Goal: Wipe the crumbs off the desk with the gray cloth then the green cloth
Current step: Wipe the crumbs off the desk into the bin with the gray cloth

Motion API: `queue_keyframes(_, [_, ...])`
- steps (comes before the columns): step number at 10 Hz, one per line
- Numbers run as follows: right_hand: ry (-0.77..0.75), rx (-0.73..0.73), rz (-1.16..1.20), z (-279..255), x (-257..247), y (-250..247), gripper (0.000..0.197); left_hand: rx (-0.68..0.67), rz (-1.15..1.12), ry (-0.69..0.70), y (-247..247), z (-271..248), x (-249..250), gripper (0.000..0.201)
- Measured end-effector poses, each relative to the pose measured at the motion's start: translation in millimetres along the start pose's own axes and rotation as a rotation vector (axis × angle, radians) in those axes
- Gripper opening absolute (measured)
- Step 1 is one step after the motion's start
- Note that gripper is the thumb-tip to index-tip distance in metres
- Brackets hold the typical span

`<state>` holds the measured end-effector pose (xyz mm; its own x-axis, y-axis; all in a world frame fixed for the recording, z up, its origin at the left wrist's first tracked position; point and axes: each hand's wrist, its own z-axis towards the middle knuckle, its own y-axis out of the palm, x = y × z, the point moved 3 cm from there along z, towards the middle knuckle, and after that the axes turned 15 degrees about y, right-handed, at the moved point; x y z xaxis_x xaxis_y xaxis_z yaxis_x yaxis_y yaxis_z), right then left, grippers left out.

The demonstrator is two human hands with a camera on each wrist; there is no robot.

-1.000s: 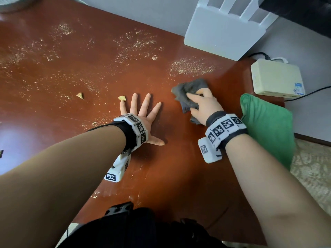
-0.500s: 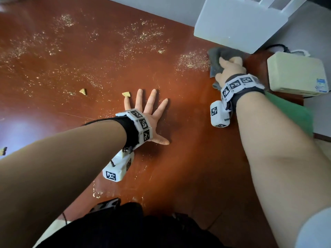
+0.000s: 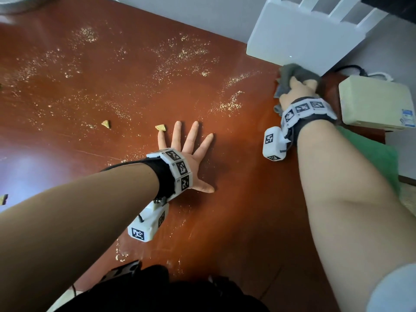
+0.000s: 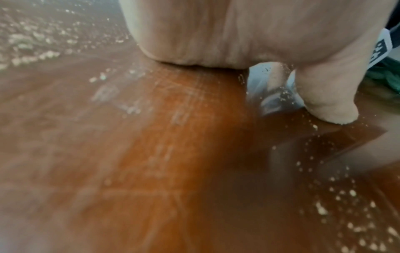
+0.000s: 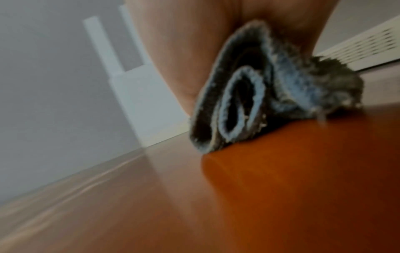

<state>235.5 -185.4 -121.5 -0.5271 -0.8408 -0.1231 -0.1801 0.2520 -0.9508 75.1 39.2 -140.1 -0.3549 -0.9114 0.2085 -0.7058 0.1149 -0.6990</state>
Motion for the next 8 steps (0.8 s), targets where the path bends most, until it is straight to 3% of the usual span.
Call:
queue_keyframes(1, [-0.207, -0.042, -0.058, -28, -39, 10, 0.035, -0.003, -0.001, 0.002, -1, 0, 0, 0.125])
queue_keyframes(2, [-0.478, -0.202, -0.149, -59, -64, 17, 0.046, -0.008, -0.003, 0.002, -2, 0, 1, 0.125])
queue_keyframes(3, [-0.553, -0.218, -0.108, -51, -69, 0, 0.032, -0.008, 0.003, 0.001, -2, 0, 1, 0.124])
queue_keyframes(4, [-0.311, -0.06, 0.035, -24, -59, -14, 0.033, -0.004, -0.001, -0.003, -1, 0, 1, 0.125])
queue_keyframes(5, [-0.177, -0.048, -0.119, -30, -49, 1, 0.045, -0.001, -0.006, -0.005, -1, 1, 1, 0.125])
queue_keyframes(6, [-0.31, -0.114, -0.164, -51, -53, 17, 0.054, 0.007, -0.001, 0.001, -1, 1, 0, 0.125])
queue_keyframes(7, [-0.513, -0.314, -0.154, -78, -49, 26, 0.053, 0.002, -0.002, 0.0, -1, -1, 0, 0.124])
queue_keyframes(8, [-0.493, -0.217, -0.005, -72, -25, 13, 0.053, -0.005, 0.018, -0.008, -2, -1, 1, 0.124])
